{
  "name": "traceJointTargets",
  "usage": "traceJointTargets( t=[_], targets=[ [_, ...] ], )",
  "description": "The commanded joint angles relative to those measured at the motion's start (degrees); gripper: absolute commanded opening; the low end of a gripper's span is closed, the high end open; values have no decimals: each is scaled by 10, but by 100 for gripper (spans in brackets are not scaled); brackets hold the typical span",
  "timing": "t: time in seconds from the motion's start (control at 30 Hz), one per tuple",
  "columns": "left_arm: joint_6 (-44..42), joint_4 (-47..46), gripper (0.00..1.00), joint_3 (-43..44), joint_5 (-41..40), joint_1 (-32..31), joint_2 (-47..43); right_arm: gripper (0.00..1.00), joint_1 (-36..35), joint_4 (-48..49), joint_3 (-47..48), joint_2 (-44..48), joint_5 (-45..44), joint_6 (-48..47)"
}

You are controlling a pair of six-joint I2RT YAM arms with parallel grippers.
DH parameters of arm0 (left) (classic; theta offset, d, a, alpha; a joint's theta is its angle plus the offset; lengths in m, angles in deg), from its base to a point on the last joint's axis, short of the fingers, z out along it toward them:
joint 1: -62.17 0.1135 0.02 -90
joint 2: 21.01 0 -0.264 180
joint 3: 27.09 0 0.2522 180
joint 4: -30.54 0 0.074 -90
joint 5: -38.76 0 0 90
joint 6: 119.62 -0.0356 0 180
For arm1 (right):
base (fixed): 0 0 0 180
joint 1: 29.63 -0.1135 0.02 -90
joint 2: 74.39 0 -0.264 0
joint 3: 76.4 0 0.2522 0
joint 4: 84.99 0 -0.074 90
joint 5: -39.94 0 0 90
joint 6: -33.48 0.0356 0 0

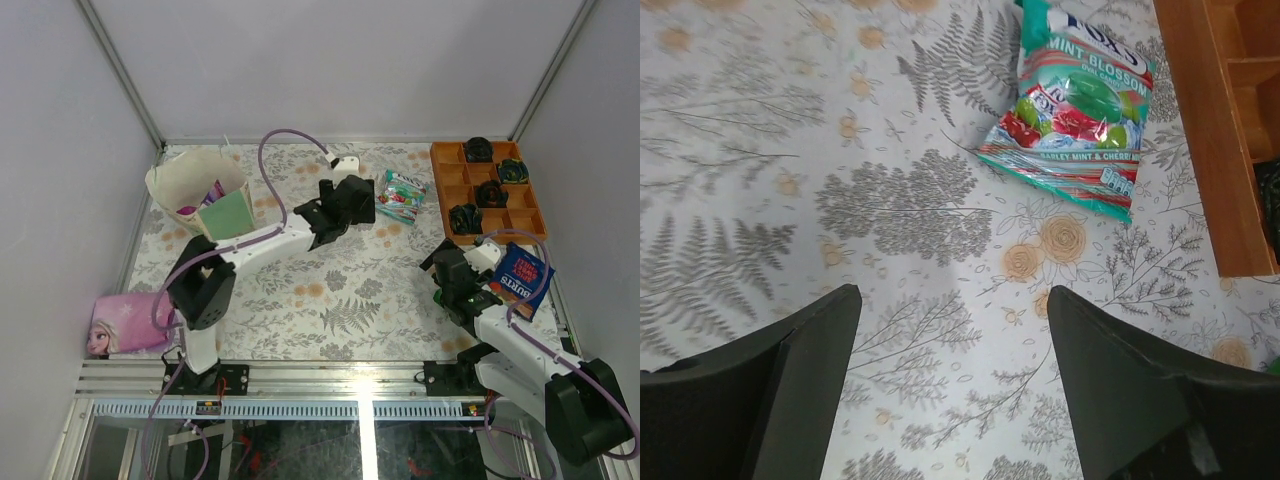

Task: Place the snacks into the paper bag
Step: Pick up the snack from the center of the board.

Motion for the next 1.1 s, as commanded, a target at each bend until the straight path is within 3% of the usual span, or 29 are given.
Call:
traceJointTargets(
  t=[0.0,0.33,0.67,1.07],
  targets=[
    [41,-118,76,8,71,30,44,99,1,22,13,-5,-5,-4],
    [113,-261,74,19,196,83,167,99,1,22,14,-9,-6,-7],
    [176,-380,73,26,243,93,241,99,1,21,17,-9,-12,-9],
    [246,-417,72,59,256,107,314,99,1,21,19,-9,-14,-13]
  ],
)
